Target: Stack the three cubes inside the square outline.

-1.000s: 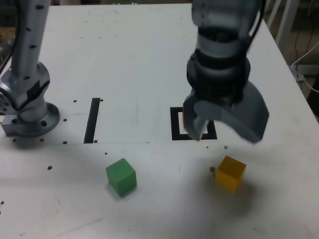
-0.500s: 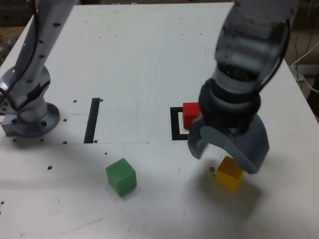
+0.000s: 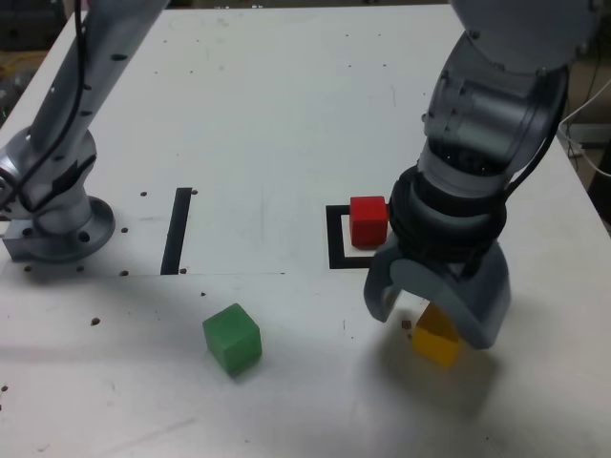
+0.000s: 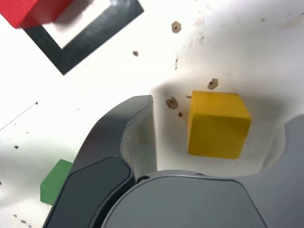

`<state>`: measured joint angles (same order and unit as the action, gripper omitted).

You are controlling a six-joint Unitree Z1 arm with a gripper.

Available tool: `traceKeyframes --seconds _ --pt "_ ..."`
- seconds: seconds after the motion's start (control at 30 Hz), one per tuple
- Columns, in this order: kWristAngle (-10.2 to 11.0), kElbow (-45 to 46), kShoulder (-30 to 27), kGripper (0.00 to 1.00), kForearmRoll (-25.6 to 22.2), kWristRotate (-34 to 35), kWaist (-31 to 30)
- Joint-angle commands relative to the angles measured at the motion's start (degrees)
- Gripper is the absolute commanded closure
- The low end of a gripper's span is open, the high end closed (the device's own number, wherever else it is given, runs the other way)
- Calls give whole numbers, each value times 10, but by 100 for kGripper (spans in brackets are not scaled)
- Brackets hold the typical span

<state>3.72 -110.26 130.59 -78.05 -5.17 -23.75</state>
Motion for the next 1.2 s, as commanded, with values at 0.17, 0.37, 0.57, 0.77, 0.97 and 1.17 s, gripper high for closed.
traceKeyframes --seconds 0.17,0.37,0.57,0.77,0.97,1.17 --pt "-8 3 13 25 12 2 -1" --pt "-8 0 20 27 22 -2 -1" --pt "-13 -2 24 34 27 -4 -1" --pt "-22 -3 22 46 26 -3 0" --pt "-27 0 18 58 28 -3 0" --pt "-29 -1 13 68 33 -6 0"
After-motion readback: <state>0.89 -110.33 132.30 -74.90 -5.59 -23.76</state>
